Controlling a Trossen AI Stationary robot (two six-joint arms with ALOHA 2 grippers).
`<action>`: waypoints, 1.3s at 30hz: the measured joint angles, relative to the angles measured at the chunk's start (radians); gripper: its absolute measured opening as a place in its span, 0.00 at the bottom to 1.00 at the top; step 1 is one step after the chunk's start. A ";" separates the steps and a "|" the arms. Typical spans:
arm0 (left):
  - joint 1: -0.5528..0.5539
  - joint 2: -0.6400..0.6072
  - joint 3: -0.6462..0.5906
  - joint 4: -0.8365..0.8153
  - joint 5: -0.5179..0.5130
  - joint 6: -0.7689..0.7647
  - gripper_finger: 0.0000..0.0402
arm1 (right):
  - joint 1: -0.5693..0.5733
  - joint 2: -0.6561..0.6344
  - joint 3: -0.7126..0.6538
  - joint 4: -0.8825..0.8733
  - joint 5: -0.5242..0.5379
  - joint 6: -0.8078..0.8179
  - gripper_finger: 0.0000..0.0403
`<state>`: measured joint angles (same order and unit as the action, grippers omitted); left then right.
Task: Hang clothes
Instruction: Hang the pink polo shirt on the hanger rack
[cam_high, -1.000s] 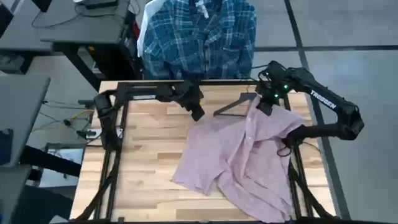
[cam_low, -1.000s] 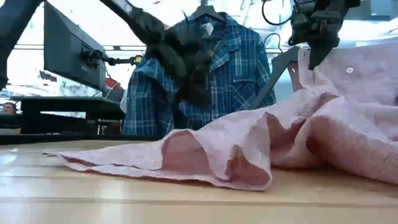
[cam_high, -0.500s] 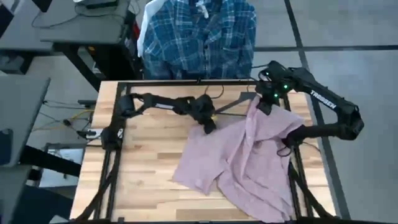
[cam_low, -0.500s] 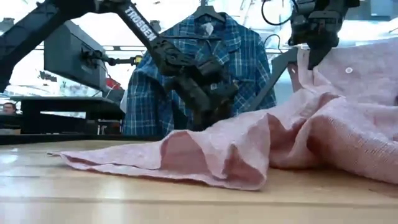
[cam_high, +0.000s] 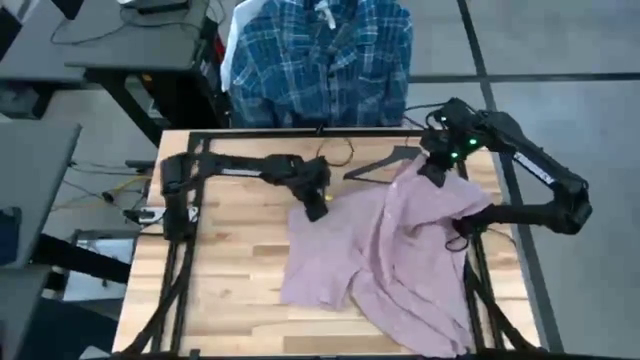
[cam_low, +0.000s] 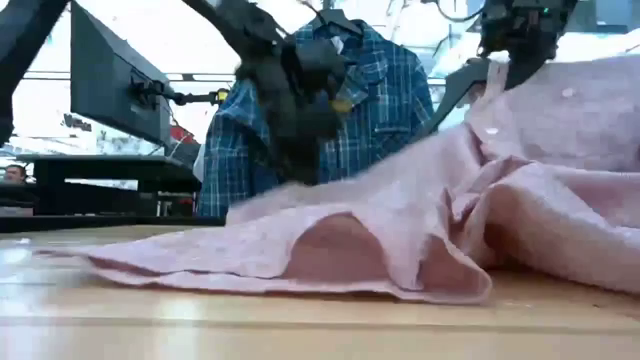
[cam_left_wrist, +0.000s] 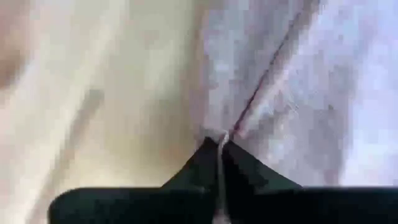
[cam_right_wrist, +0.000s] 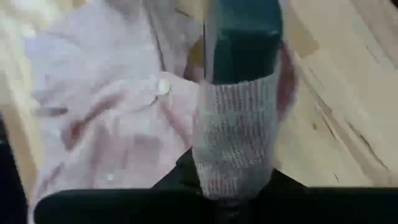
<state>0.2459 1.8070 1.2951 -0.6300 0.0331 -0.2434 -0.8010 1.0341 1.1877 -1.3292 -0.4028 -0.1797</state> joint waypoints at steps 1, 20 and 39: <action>0.000 -0.030 -0.027 0.008 -0.010 -0.019 0.00 | 0.002 -0.007 0.000 -0.013 -0.003 0.003 0.05; 0.024 -0.301 -0.162 0.134 -0.052 -0.111 0.00 | 0.060 -0.058 0.000 -0.038 -0.078 0.169 0.05; 0.015 -0.304 -0.159 0.141 0.018 -0.125 0.00 | 0.907 -0.052 -0.492 0.698 0.276 0.617 0.05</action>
<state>0.2610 1.5032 1.1362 -0.4892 0.0507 -0.3686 0.1060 0.9817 0.6957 -0.6313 -0.1272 0.4372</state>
